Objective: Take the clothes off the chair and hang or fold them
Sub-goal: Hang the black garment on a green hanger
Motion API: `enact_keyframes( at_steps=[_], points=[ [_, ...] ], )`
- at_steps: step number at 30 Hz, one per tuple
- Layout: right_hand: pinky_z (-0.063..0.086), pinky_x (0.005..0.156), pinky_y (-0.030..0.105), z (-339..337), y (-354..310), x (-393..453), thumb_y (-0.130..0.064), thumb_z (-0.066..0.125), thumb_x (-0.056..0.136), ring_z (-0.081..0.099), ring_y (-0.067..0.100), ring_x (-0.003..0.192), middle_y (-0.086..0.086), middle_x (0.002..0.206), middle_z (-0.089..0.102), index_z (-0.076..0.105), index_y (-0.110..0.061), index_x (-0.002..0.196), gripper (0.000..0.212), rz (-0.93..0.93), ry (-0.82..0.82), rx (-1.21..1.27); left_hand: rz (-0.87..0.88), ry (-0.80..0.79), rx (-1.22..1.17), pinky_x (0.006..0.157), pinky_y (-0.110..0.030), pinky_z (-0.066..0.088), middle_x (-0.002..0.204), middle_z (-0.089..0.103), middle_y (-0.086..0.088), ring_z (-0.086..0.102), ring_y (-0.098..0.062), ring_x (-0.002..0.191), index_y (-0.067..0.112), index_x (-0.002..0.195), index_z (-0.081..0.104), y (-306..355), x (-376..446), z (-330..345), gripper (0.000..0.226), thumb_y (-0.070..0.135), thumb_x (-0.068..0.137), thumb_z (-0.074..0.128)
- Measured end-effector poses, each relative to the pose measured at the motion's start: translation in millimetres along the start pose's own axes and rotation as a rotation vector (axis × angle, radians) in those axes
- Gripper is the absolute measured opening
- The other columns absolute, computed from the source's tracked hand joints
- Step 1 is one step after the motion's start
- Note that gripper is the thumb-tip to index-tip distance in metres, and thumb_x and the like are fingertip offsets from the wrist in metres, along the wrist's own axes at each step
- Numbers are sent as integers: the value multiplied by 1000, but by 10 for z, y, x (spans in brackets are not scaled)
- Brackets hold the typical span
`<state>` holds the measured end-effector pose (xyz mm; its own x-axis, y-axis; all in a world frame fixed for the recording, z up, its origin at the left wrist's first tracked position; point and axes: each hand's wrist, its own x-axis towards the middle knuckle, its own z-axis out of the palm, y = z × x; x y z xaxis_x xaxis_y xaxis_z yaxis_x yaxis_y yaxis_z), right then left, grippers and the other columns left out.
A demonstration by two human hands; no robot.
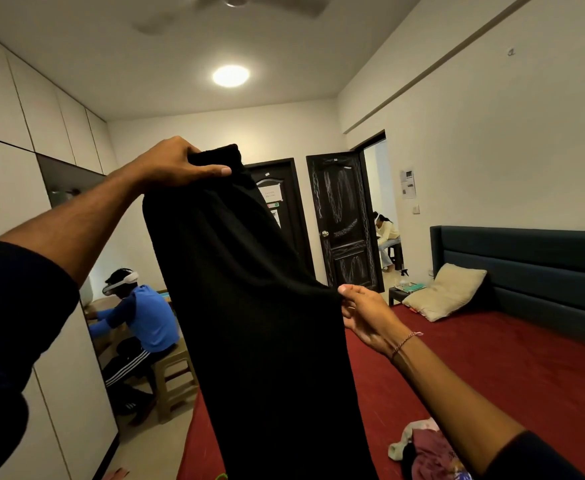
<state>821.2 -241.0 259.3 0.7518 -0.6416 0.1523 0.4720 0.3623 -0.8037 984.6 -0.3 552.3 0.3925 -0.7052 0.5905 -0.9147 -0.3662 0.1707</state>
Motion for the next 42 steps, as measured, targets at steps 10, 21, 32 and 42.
enact_keyframes(
  at_steps=[10,21,32,42],
  points=[
    [55,91,32,2,243,-194,-8,73,87,65,27,108,20,115,69,59,9,130,49,209,-321,-136,-6,-35,27,47,-26,36,61,62,-6,51,-14,46,11,78,72,-29,12,27,69,78,63,63],
    [54,73,37,82,293,-182,-23,59,100,59,23,73,12,86,62,66,-4,101,20,-112,-12,-399,-90,-56,-6,48,-25,29,54,50,-2,42,-15,44,4,71,65,-269,-173,-54,66,69,73,65],
    [43,83,29,-252,-258,-590,-2,88,55,61,28,103,15,111,63,67,-3,108,57,-24,-98,-69,-317,-40,-285,60,-32,48,86,67,-21,64,-27,69,-8,104,66,-166,-736,-28,87,71,68,70],
    [58,70,19,-1278,-824,-1286,16,67,78,73,19,88,18,110,70,67,2,112,37,-40,-29,-161,-381,-93,-405,59,-28,46,80,61,-7,60,-19,71,9,83,59,997,-1036,576,67,74,67,68]
  ],
)
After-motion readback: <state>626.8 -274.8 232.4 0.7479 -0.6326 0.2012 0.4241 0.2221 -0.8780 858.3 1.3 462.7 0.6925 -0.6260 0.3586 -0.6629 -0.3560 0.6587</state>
